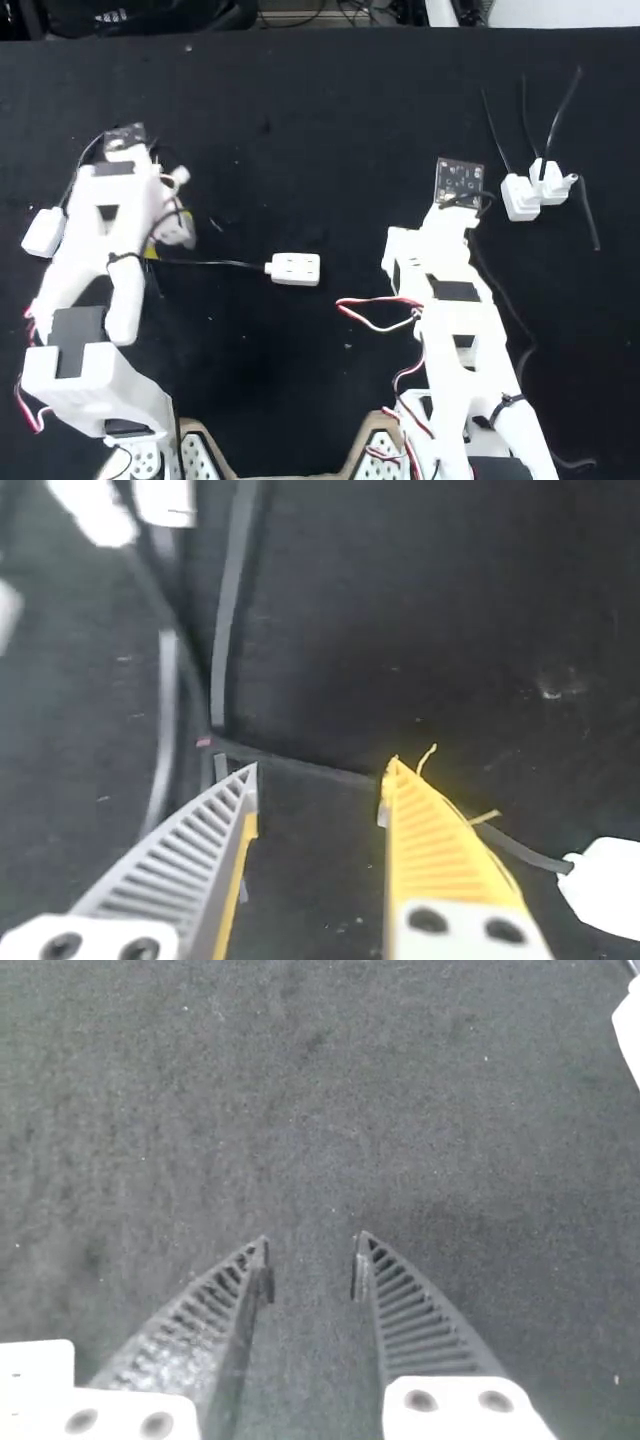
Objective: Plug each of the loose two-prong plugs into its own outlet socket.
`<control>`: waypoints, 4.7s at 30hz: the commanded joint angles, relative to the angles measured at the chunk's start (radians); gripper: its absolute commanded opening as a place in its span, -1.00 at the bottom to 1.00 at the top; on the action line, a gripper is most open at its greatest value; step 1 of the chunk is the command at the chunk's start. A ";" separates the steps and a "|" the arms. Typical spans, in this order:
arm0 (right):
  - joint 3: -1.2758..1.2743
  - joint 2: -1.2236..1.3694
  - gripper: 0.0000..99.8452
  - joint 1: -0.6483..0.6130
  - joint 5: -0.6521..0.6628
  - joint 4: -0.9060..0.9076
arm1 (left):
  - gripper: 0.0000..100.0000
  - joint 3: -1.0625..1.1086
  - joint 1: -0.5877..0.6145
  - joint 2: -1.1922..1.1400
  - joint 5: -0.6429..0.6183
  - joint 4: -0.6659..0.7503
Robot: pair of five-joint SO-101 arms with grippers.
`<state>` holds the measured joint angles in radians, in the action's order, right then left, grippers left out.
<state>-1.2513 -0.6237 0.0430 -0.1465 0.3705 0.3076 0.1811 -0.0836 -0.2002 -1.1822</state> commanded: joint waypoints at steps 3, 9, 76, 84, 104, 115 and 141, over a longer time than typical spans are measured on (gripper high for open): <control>0.028 -0.035 -0.75 -0.014 0.002 -0.002 | -0.60 -0.357 0.119 -0.002 0.252 -0.221; 0.028 -0.035 -0.75 -0.014 0.002 -0.002 | -0.60 -0.489 0.214 -0.078 0.400 -0.204; 0.033 -0.035 -0.75 -0.014 0.002 -0.002 | -0.94 -1.184 0.236 -0.654 0.137 -0.436; 0.033 -0.035 -0.75 -0.012 0.002 -0.002 | -0.94 -1.251 0.110 -0.580 0.135 -0.580; 0.033 -0.036 -0.75 -0.008 -0.005 -0.002 | -0.94 -0.300 -0.297 0.170 0.104 -0.330; 0.035 -0.036 -0.75 -0.006 -0.005 -0.002 | -0.94 0.309 -0.506 0.517 0.172 0.183; 0.030 -0.036 -0.74 -0.017 -0.006 -0.002 | -0.62 0.541 -0.621 0.649 0.104 0.399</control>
<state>-1.2513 -0.6237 0.0384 -0.1465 0.3705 0.9260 -0.5340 0.5363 -0.1051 -0.6866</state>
